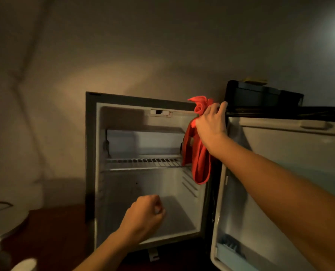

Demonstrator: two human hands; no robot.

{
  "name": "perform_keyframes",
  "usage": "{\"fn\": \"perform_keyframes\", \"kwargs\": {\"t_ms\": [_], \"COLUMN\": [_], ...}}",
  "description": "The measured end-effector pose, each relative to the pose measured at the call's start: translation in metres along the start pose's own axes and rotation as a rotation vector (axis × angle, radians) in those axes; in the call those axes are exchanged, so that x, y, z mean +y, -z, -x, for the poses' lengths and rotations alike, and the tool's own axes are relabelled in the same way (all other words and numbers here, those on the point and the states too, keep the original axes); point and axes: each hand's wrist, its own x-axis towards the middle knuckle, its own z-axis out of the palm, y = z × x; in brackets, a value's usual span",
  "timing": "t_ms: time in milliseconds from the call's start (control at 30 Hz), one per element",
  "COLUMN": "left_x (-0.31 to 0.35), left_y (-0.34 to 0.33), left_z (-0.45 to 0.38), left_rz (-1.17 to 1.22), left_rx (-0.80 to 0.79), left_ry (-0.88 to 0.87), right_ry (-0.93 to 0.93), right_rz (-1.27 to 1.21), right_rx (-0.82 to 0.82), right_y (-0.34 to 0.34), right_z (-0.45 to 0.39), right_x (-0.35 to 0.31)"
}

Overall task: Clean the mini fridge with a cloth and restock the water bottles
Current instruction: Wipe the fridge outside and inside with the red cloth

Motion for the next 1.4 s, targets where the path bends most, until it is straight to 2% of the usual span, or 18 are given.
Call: {"fn": "perform_keyframes", "kwargs": {"t_ms": [200, 367, 567, 833, 1167, 1400], "left_x": [0.007, 0.001, -0.003, -0.001, -0.016, -0.026], "left_y": [-0.013, -0.018, -0.033, -0.051, -0.068, -0.08], "left_z": [0.003, 0.003, 0.004, 0.006, 0.017, 0.029], "left_rz": [0.05, 0.131, 0.059, 0.069, 0.132, 0.141], "left_rx": [-0.037, -0.05, -0.038, -0.056, -0.094, -0.065], "left_ry": [-0.026, -0.038, -0.019, 0.006, 0.07, 0.103], "right_ry": [0.199, 0.217, 0.252, 0.332, 0.453, 0.489], "right_rz": [0.132, 0.166, 0.151, 0.097, 0.051, -0.141], "right_rx": [-0.153, -0.167, -0.224, -0.237, -0.335, -0.51], "right_y": [-0.024, -0.031, -0.044, -0.066, -0.087, -0.1], "right_z": [0.038, 0.053, 0.078, 0.114, 0.163, 0.196], "right_x": [-0.024, -0.037, -0.053, -0.073, -0.103, -0.123]}}
